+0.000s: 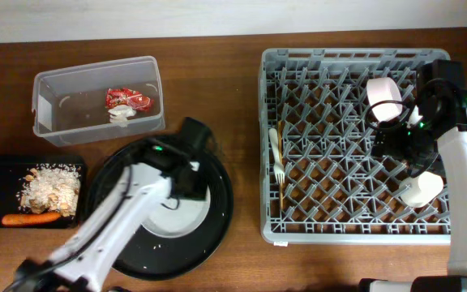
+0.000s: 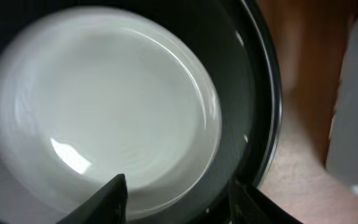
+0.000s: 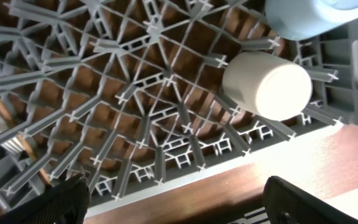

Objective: Sort waste into correct bins and load items into the dishwasher rack

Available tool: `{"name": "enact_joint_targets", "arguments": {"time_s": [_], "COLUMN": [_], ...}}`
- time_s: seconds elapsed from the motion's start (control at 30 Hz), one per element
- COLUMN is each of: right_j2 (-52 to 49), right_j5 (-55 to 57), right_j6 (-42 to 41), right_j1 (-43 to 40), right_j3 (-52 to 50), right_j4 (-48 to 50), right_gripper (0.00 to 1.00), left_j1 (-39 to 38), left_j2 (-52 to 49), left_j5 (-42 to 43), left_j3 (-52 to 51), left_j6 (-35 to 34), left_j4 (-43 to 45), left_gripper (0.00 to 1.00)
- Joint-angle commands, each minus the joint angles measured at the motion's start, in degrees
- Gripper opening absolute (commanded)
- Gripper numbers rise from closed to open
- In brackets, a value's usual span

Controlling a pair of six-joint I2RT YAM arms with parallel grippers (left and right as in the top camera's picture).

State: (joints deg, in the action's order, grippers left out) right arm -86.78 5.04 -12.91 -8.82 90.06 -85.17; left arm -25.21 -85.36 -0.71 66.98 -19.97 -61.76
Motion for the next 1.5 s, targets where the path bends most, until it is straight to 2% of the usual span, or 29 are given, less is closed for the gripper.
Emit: {"name": "enact_joint_targets", "arguments": {"time_s": [0.0, 0.07, 0.17, 0.2, 0.27, 0.3, 0.37, 0.5, 0.6, 0.8, 0.9, 1.13, 1.2, 1.3, 1.37, 1.47], "right_j2": [1.0, 1.2, 1.5, 1.4, 0.9, -0.1, -1.7, -9.2, -15.4, -27.4, -32.3, -37.9, -38.4, -39.5, -40.2, -40.1], "right_j5": [-8.2, -14.2, -18.9, -19.0, -18.9, -18.2, -17.1, -14.5, -14.5, -14.6, -14.5, -15.3, -15.3, -15.3, -15.4, -15.4], "right_j6": [4.2, 5.6, 6.9, 6.9, 6.8, 6.4, 6.4, 2.8, 0.1, -1.4, -4.2, -6.1, -6.1, -6.7, -7.4, -7.4], "right_j1": [0.9, 3.5, 11.2, 15.5, 22.8, 28.6, 33.6, 43.8, 48.5, 54.6, 55.8, 56.1, 56.1, 56.1, 56.1, 56.1], "right_j3": [2.1, 3.9, 5.2, 5.2, 4.7, 4.0, 3.4, 3.0, 3.0, 3.0, 3.0, 3.0, 3.0, 3.0, 3.0, 3.1], "right_j4": [0.5, 0.8, 3.9, 5.7, 9.1, 12.2, 14.8, 18.6, 20.2, 24.0, 25.9, 28.7, 29.8, 30.4, 30.4, 30.5], "right_gripper": [0.92, 0.92, 0.92, 0.92, 0.92, 0.93, 0.93, 0.92, 0.92, 0.91, 0.88, 0.70, 0.55, 0.44, 0.23, 0.14], "left_j1": [8.7, 15.0, 25.1, 28.7, 34.9, 38.4, 41.6, 45.6, 46.7, 46.8, 46.8, 46.8, 46.8, 46.8, 46.8, 46.8], "left_j2": [6.4, 8.1, 8.9, 8.9, 8.9, 8.9, 8.9, 8.9, 8.9, 8.9, 8.9, 8.9, 8.9, 8.9, 8.9, 8.9], "left_j5": [-0.6, -0.6, -0.6, -0.6, -0.6, -0.5, -0.4, -0.6, -0.7, -2.8, -2.8, -2.8, -2.8, -2.8, -2.8, -2.8], "left_j3": [2.3, 2.3, 2.2, 2.2, 2.0, 1.8, 1.4, 0.0, -1.4, -2.3, -2.3, -2.4, -2.4, -2.4, -2.4, -2.4], "left_j6": [0.2, -0.2, -3.1, -5.2, -9.3, -10.1, -10.1, -10.0, -10.0, -10.0, -10.0, -10.0, -10.0, -10.0, -10.0, -10.0], "left_j4": [-1.6, -2.3, -4.0, -5.4, -7.4, -8.0, -8.3, -9.0, -8.3, -7.7, -7.3, -7.3, -7.3, -7.3, -7.3, -7.3], "left_gripper": [0.63, 0.77, 0.82, 0.92, 0.96, 0.97, 0.97, 0.98, 0.98, 0.99, 0.99, 0.99, 0.99, 0.99, 0.99, 0.99]}}
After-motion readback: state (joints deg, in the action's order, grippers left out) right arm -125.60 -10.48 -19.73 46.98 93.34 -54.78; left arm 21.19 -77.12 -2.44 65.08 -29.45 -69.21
